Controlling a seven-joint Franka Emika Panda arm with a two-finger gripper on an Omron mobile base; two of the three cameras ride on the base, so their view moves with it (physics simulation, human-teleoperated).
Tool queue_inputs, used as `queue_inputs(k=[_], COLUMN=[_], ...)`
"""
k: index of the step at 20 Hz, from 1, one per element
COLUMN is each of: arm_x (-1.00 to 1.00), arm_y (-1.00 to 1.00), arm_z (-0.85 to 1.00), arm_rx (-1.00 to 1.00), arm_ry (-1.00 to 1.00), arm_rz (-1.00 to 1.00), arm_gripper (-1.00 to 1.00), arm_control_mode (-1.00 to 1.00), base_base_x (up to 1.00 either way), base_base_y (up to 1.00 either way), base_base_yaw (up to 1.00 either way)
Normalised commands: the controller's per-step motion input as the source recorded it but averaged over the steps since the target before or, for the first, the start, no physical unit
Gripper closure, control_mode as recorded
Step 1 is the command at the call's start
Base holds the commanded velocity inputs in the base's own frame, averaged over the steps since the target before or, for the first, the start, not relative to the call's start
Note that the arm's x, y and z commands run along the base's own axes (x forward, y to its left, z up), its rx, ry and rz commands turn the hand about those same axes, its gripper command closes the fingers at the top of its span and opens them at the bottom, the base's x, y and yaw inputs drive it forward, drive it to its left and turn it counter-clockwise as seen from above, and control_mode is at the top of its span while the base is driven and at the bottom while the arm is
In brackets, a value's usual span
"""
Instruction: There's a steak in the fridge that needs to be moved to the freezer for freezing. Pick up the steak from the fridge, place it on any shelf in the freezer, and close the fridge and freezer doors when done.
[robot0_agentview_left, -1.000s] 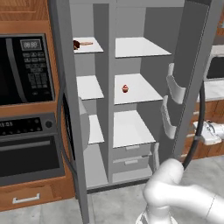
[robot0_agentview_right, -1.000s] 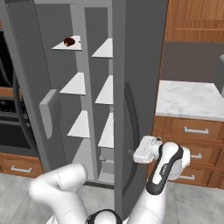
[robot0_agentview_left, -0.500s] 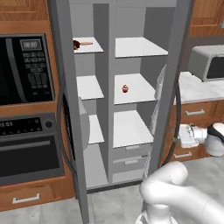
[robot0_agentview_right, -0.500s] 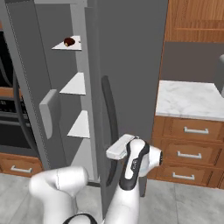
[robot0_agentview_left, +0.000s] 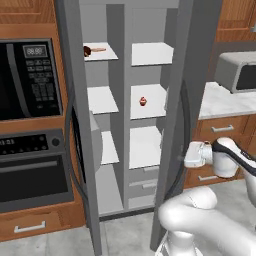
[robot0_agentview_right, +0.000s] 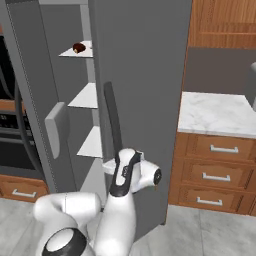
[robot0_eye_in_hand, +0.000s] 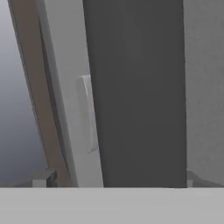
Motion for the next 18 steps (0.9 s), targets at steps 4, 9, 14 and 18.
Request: queue_inputs(k=[4,9,14,18], arm_x=[0.44,0.48,0.61,0.65], arm_y=[0.77,0.63,0.63,0.58], arm_z=[0.00,0.00,0.00,0.00], arm_rx=[-0.10,-0.07,-0.06,-0.07], arm_ry=[0.10,0.08,0.00,0.00], arm_rz=[-0.15,-0.12,-0.11,-0.12], arm_gripper=[-1.00,-1.00,-1.00,-1.00], arm_control_mode=[-1.00,-1.00,-1.00,-1.00], base_base_x=[0.00,0.00,0.00,0.00], base_base_y=[0.00,0.00,0.00,0.00], base_base_yaw=[0.00,0.00,0.00,0.00])
